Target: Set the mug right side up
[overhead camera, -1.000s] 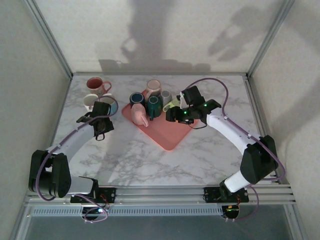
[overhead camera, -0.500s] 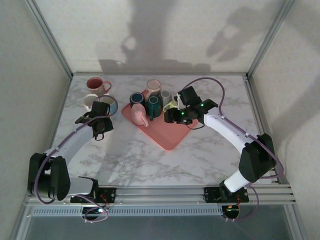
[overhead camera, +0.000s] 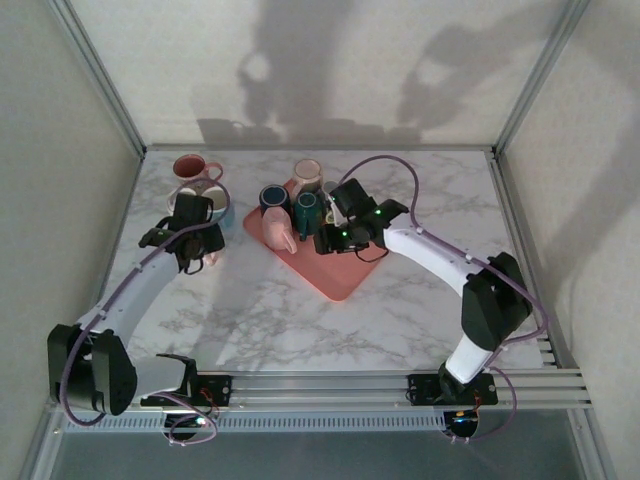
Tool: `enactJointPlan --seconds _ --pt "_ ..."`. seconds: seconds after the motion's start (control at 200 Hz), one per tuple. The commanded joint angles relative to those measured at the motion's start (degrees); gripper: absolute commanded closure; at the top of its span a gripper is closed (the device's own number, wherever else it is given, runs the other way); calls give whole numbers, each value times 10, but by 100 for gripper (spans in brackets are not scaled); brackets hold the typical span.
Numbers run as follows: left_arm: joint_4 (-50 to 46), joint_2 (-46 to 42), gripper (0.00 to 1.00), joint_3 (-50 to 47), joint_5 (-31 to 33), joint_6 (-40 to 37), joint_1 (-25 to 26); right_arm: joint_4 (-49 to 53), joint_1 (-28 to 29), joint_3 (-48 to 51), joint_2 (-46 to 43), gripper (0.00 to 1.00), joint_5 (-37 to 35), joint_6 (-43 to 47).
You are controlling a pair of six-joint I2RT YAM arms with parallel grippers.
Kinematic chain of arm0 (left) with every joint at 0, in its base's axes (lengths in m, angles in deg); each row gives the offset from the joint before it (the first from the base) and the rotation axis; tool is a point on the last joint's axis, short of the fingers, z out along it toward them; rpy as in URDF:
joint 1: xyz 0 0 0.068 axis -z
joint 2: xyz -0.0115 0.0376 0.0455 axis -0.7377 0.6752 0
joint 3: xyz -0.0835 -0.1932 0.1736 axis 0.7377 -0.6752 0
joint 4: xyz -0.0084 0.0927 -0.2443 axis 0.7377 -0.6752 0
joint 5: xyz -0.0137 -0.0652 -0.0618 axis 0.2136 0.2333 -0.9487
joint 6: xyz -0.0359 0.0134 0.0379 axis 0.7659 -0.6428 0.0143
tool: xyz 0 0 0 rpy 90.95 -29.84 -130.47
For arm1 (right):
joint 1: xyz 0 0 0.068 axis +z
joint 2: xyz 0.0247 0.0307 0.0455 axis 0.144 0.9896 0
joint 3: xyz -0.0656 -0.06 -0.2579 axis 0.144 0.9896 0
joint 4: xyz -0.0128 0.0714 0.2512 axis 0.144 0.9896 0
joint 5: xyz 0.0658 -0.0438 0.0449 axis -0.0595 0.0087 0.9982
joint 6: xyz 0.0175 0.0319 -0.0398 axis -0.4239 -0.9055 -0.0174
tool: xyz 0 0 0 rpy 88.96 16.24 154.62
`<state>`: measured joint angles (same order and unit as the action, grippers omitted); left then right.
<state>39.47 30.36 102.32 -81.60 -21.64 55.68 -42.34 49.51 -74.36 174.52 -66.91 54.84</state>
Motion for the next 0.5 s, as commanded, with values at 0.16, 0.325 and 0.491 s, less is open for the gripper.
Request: enactJointPlan --seconds 0.16,0.325,0.491 --pt "-41 -31 45 54 -38 -4 -6 -7 32 -77 70 46 -19 20" --pt "-27 -43 44 60 -102 -5 -6 -6 45 -122 116 48 -25 21" --pt "-7 -48 44 51 -169 -9 -7 -11 52 -160 160 50 -29 23"
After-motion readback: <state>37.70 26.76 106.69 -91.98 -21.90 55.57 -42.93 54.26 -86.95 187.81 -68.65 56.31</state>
